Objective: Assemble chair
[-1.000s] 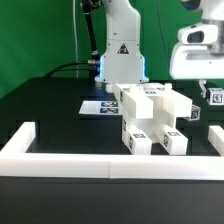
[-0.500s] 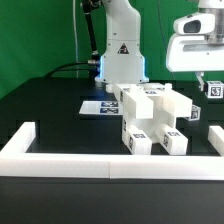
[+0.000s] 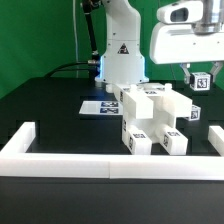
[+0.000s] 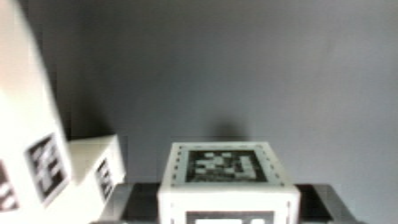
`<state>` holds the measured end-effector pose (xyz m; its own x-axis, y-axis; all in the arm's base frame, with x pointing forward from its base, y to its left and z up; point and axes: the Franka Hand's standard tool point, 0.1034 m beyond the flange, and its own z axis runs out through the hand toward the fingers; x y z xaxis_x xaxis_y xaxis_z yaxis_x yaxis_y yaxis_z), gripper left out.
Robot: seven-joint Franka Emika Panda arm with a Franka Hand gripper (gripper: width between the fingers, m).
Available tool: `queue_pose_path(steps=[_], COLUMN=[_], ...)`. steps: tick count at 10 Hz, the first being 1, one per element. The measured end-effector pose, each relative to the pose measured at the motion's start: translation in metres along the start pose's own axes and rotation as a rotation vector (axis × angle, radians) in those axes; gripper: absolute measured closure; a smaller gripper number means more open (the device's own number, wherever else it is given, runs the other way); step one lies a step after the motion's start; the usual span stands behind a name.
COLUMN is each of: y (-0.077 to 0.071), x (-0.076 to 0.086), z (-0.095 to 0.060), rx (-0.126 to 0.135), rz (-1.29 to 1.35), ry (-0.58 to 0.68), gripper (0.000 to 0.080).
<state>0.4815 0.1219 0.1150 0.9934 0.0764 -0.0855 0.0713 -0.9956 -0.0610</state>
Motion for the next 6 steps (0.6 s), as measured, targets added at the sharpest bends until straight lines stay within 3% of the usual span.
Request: queue_pose_path(steps=[1,5,6], y=[0.002,0.004,0.013], x=[0.009,0.008,0.010], z=[-0.009,-0.006,-0.012], rx=[0.000,-0.002,0.003], rz=[0.001,0.001,-0.059], ry=[-0.007,0.000,-0.013], gripper=[0.0512,0.0512,0.0512])
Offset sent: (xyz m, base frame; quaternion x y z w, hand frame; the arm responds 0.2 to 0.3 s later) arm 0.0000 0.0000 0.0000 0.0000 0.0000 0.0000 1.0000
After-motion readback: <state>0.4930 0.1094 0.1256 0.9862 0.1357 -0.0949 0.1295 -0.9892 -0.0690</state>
